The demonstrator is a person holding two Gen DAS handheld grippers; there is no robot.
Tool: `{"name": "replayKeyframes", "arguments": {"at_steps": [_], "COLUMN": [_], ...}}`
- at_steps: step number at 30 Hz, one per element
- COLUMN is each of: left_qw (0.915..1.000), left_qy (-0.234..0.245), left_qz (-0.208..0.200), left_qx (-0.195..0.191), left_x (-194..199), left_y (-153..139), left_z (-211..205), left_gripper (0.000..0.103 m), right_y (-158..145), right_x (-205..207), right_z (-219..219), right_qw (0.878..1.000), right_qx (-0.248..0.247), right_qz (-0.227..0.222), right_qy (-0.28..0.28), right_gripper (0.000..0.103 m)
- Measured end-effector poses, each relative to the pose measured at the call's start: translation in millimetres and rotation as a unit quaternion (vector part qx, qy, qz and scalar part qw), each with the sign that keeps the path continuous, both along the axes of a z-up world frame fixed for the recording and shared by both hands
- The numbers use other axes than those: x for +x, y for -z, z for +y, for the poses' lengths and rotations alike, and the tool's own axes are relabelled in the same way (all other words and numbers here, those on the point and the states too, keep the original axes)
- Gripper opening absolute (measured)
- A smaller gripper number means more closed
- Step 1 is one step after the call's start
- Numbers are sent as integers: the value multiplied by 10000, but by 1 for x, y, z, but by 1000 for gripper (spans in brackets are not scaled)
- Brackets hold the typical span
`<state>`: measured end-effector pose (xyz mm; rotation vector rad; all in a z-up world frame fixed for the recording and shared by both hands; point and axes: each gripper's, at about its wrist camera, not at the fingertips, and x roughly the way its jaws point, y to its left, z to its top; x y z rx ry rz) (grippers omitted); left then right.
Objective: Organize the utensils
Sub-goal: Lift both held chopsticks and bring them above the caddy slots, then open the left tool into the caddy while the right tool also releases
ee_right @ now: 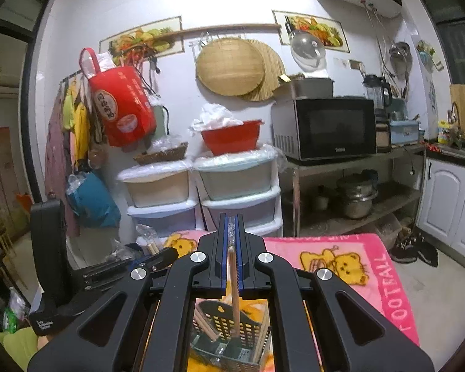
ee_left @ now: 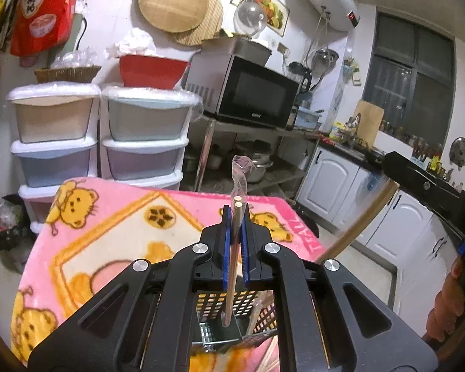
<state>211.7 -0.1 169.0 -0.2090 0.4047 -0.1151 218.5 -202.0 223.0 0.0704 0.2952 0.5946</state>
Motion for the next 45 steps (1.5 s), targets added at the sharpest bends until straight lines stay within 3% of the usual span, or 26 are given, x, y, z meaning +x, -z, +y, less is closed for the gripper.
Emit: {"name": "replayKeyframes", "arguments": {"at_steps": [15,30,35,37,41,45], "left_qw": [9994,9987,9985,9986,9986,9986], "left_qy": [38,268,296,282,324,369], "left_qz": [282,391,431,425,412,381], "left_qx": [171,177,158,145,75,-19], "left_x": [13,0,-4,-7,-10,-14], "left_y": [44,57,58,58,55,53], "left_z": [-14,-17,-15,-13,-11,-9], "left_gripper": [3,3,6,14,21,33], "right_y": [59,81,81,81,80,83], "right_x": [23,22,19,17,13,7], "right_z": [-1,-2,-5,-6,-11,-15], "right_qw": [9987,9964,9957,9956,9953,9948], "right_qx": [61,79,101,101,65,-71], "right_qz": [500,814,874,879,885,906], "right_qy": [67,220,277,301,380,463], "right_gripper": [5,6,21,23,35,38]}}
